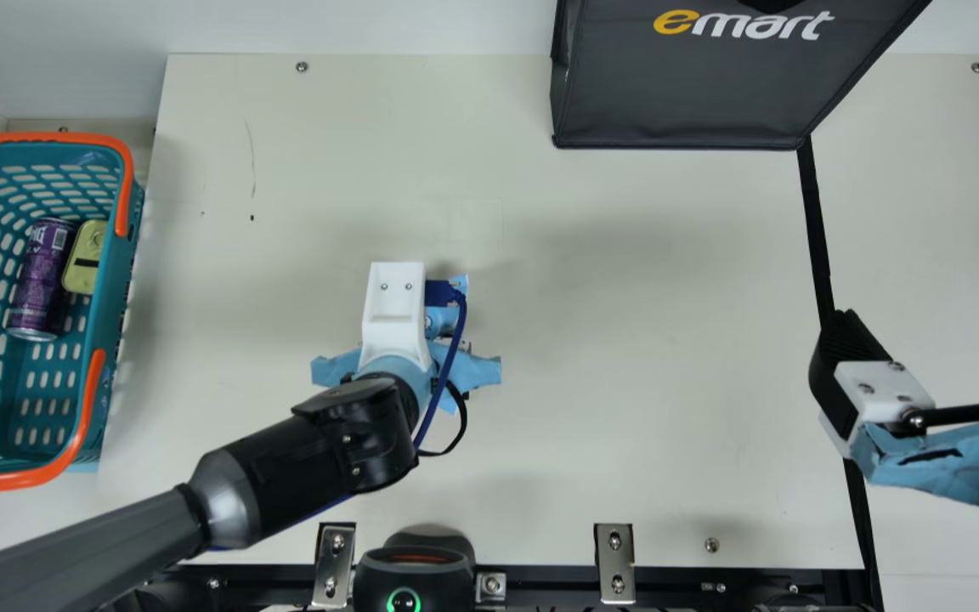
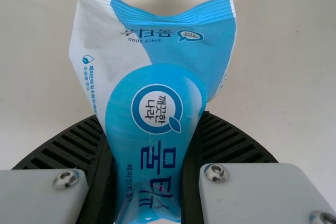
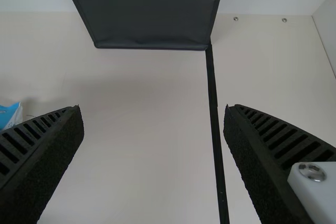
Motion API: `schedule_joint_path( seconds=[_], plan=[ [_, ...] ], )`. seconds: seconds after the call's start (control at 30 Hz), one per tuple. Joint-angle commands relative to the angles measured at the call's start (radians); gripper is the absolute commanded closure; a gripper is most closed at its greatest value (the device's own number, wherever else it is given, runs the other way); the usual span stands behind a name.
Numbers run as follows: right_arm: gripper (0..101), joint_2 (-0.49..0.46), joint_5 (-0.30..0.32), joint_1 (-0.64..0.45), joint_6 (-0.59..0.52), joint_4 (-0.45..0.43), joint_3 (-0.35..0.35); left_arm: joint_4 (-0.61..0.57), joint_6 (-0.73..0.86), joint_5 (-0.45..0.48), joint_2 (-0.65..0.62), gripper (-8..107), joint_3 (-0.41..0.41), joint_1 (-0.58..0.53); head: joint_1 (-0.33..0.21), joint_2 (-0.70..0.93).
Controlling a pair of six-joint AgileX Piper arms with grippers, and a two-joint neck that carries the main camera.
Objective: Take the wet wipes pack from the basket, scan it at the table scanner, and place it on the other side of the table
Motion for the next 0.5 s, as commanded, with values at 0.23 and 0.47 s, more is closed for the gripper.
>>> schedule_joint_path(
  seconds=[0.23,0.47],
  plan=[
    [6,0.000,0.000,0.000,0.000,0.000,0.000,-0.035,0.009,-0.038,0.007,107,-0.011,0.018,-0.026,0.002],
    [6,0.000,0.000,0.000,0.000,0.000,0.000,-0.095,0.056,-0.081,0.039,107,-0.063,0.051,-0.026,0.002]
  ],
)
